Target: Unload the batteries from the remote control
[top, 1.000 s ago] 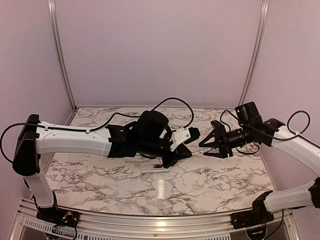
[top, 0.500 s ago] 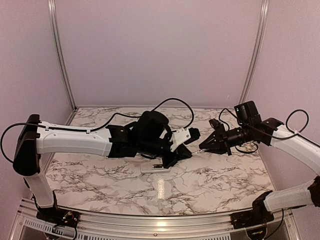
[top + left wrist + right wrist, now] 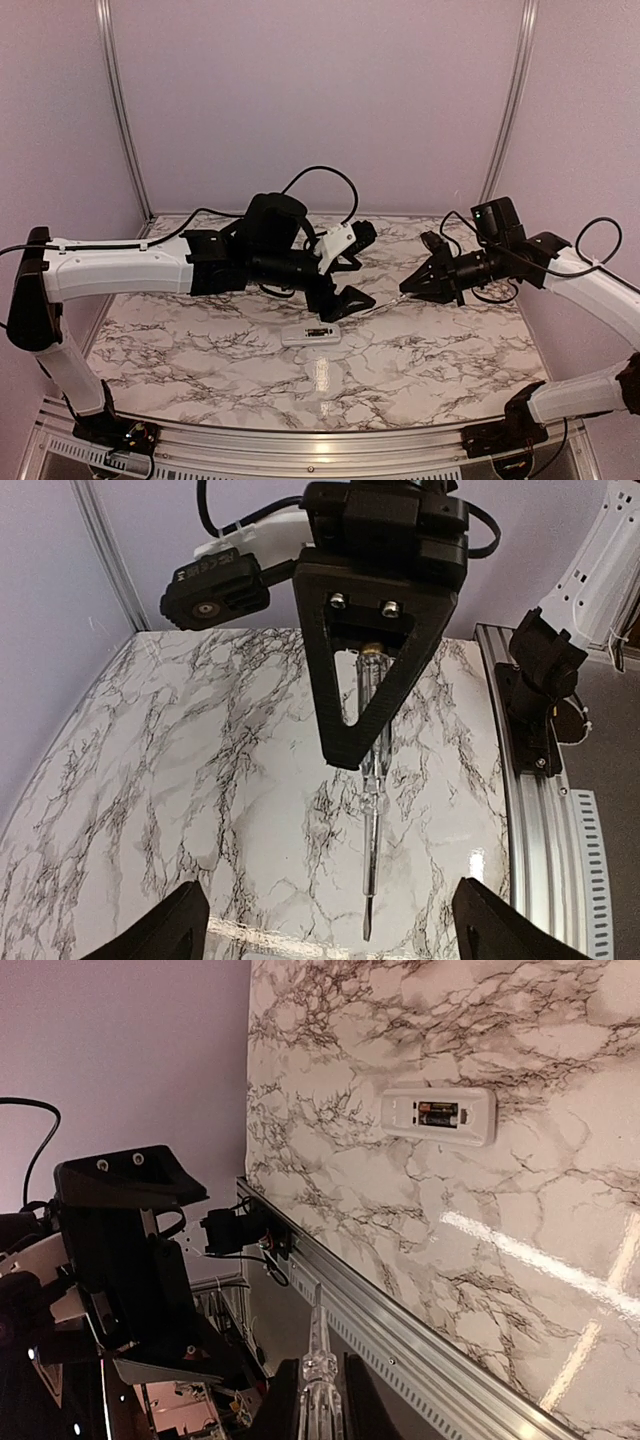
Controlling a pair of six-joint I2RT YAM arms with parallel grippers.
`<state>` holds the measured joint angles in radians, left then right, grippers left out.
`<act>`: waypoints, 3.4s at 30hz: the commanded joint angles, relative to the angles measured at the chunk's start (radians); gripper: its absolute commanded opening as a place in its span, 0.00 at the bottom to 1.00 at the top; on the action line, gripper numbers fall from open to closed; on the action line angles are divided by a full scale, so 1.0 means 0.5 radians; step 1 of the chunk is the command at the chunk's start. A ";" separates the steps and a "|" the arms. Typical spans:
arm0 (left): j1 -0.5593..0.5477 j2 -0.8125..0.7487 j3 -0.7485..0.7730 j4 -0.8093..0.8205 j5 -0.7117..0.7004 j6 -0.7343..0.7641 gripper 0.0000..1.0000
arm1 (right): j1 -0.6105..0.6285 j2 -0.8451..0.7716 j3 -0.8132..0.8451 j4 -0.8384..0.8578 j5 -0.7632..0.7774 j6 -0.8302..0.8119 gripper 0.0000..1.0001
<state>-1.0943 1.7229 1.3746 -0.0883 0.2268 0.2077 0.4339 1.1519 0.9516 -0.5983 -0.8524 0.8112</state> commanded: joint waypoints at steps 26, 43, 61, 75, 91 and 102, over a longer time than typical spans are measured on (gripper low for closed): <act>0.250 0.329 0.449 -0.037 1.064 -0.502 0.53 | 0.062 -0.154 0.166 0.390 -0.133 -0.224 0.00; 0.228 0.439 0.540 -0.027 1.130 -0.573 0.00 | 0.095 -0.175 0.166 0.417 -0.147 -0.266 0.00; 0.139 0.220 0.535 -0.372 0.526 0.056 0.00 | 0.084 -0.079 0.187 0.158 -0.233 0.023 0.73; 0.036 0.172 0.525 -0.419 0.194 0.276 0.00 | 0.083 0.037 0.273 0.070 -0.217 0.087 0.51; 0.023 0.169 0.504 -0.401 0.177 0.266 0.00 | 0.087 0.031 0.312 0.118 -0.203 0.090 0.34; 0.016 0.165 0.497 -0.385 0.203 0.258 0.00 | 0.127 0.055 0.319 0.119 -0.164 0.086 0.31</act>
<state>-1.0763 1.8339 1.6211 -0.2749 0.3149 0.3267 0.4763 1.1698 1.0653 -0.5537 -0.9520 0.8612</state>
